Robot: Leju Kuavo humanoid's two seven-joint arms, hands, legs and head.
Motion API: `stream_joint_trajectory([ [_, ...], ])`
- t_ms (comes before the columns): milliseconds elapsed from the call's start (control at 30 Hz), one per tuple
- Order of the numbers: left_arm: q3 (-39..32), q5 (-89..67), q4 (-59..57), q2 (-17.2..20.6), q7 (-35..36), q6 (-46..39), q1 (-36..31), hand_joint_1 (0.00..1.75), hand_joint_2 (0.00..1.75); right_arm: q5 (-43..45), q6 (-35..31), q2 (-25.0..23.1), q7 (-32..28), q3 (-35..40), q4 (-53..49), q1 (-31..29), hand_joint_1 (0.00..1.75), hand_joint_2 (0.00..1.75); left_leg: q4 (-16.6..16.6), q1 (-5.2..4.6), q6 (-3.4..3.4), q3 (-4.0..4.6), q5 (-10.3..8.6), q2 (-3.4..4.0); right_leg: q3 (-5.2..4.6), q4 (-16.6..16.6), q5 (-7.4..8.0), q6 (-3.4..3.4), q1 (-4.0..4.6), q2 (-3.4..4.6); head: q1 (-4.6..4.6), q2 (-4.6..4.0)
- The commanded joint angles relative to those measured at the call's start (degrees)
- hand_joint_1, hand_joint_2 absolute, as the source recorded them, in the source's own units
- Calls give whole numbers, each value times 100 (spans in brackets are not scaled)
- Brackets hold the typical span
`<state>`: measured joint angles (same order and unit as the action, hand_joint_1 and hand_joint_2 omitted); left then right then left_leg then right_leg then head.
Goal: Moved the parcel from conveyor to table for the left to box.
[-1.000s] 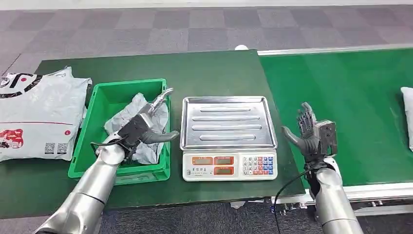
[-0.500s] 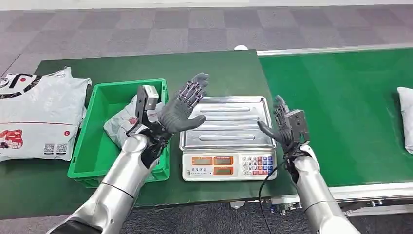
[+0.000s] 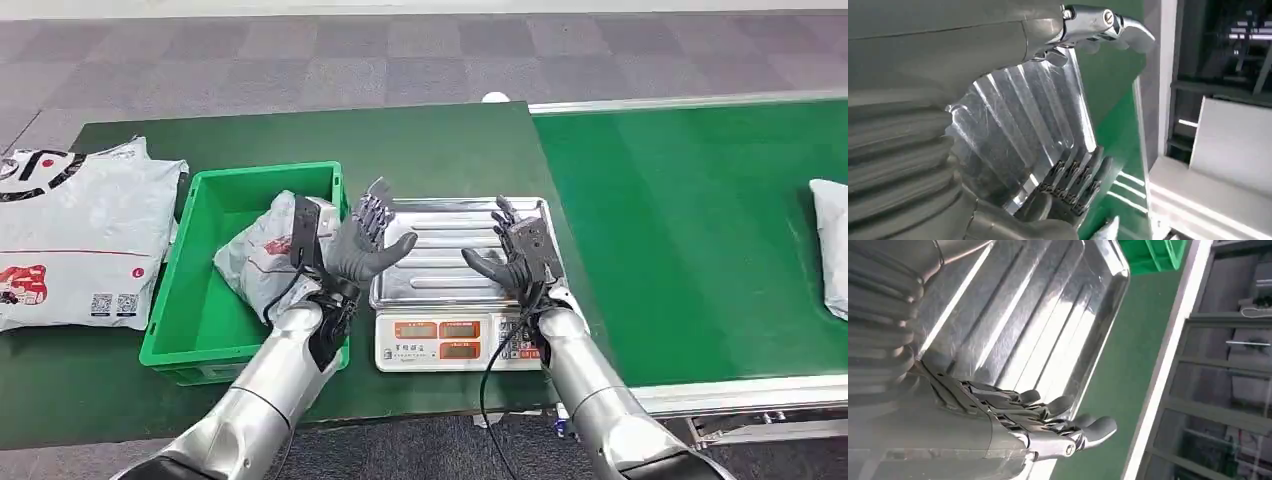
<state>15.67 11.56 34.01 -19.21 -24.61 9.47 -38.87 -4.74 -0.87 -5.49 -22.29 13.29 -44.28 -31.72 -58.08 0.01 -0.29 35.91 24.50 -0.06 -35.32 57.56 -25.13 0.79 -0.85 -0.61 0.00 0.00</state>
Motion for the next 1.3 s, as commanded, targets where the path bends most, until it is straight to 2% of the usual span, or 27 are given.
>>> stream_joint_trajectory([
  [33,191,-26,-483,122,-6,-56,-138,0,175,8,-17,-43,4,335,432,-195,0,175,6,2,-2,-19,5,11,16,-8,0,-4,2,13,0,0],
  [100,388,-335,-357,166,-144,-656,-103,0,175,21,-72,-59,-17,262,334,-140,0,175,6,1,-2,-16,3,8,14,-6,0,-4,1,10,0,-2],
  [200,546,-926,41,275,-390,-1735,105,0,175,-127,-646,-84,-167,178,-276,71,0,175,12,4,-4,-30,7,11,27,-13,-2,-7,4,14,0,0],
  [300,583,-1243,395,355,-382,-2137,316,0,175,-351,-1124,-71,-146,174,-890,381,0,175,18,4,-5,-38,8,16,32,-18,-3,-8,4,19,0,0],
  [333,616,-1382,481,368,-361,-2347,407,0,175,-723,-1445,-14,-46,341,-1114,491,0,175,14,1,-4,-28,7,12,22,-13,-3,-7,2,15,0,-2],
  [433,578,-1478,598,369,-479,-2500,582,0,175,-625,-1224,-55,48,316,-1800,879,0,175,15,3,-3,-34,9,9,30,-15,-6,-6,4,12,0,-2],
  [633,554,-1423,742,453,-512,-2393,674,0,175,-808,-1304,-49,170,460,-2274,1091,0,175,7,3,-7,-24,16,14,19,-8,-11,-5,3,17,0,-2],
  [733,468,-1033,843,533,-344,-1701,718,0,175,-817,-1313,1,229,490,-2443,1147,0,175,7,3,-8,-19,13,9,15,-6,-11,-5,3,11,0,0],
  [967,422,-1227,1346,643,-472,-2031,1023,0,175,-801,-1216,-107,208,425,-2137,893,0,175,14,4,-8,-37,17,29,27,-15,-9,-7,4,32,0,0],
  [1133,406,-1256,1672,713,-440,-2096,1232,0,175,-795,-1161,-121,210,402,-1970,782,0,175,5,1,-7,-16,13,20,9,-4,-8,-3,1,21,0,0],
  [1200,384,-1222,1707,700,-430,-2056,1264,0,175,-805,-1137,-117,186,419,-1859,748,0,175,10,1,-8,-30,16,27,21,-9,-9,-5,1,29,0,0],
  [1300,320,-866,1687,690,-404,-1572,1276,0,175,-751,-1121,-142,48,392,-1678,679,0,175,7,2,-7,-24,14,22,17,-8,-8,-5,2,24,0,-2],
])
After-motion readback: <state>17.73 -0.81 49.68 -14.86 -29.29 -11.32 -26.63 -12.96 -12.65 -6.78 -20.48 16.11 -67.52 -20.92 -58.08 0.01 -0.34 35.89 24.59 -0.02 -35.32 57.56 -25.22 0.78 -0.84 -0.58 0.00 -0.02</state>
